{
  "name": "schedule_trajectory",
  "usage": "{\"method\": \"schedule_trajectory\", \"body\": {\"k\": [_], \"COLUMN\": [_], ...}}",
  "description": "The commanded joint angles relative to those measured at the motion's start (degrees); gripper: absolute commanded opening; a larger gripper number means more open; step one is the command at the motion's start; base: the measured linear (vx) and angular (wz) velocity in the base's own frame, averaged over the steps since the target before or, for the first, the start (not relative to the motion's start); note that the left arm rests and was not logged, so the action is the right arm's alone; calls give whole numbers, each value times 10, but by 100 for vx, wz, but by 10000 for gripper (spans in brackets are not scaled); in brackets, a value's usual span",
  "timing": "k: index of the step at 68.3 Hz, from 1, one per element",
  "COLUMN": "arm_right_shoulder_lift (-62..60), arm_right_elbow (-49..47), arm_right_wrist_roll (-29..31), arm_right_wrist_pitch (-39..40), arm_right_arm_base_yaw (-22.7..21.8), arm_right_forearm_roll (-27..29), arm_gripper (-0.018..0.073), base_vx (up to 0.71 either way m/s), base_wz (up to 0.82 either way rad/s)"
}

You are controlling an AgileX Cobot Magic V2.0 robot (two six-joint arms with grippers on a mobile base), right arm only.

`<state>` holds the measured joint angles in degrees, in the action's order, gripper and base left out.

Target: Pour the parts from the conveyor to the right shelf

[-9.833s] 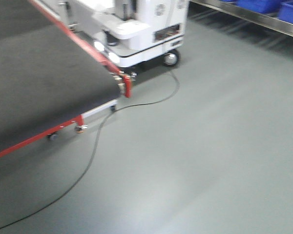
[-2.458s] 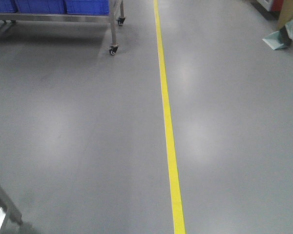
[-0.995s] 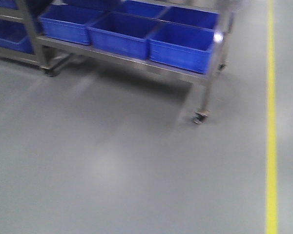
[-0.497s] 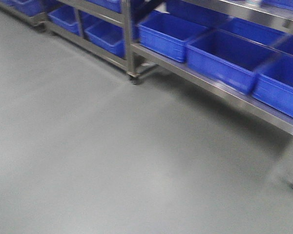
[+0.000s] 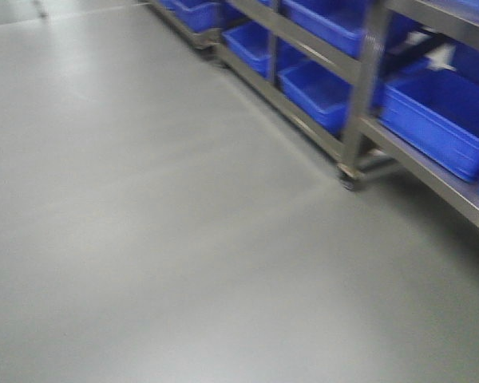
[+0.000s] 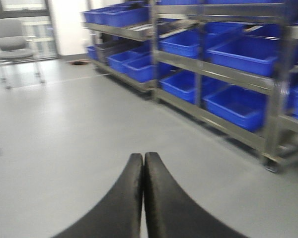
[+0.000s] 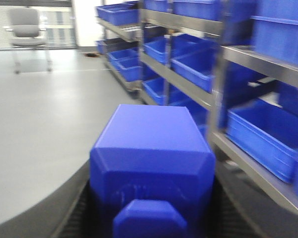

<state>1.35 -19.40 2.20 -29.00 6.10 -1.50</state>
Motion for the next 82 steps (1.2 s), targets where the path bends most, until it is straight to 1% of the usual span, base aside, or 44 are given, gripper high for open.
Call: {"method": "schedule_trajectory", "body": {"k": [1,47,63,82], "arm_right_shoulder_lift": [8,8,8,8], "arm_right_elbow": [-17,-17,-17,-17], "arm_right_wrist_roll": [4,4,4,4], "arm_right_wrist_pitch": [47,48,48,48], "arm_right_arm_base_yaw": [-2,-2,-2,-2], "arm_right_forearm_roll": [-4,-4,-4,-4], "arm_gripper": [-6,-6,-6,-6], "base_vx": [67,70,68,65], "base_wz": [61,52,26,7]}}
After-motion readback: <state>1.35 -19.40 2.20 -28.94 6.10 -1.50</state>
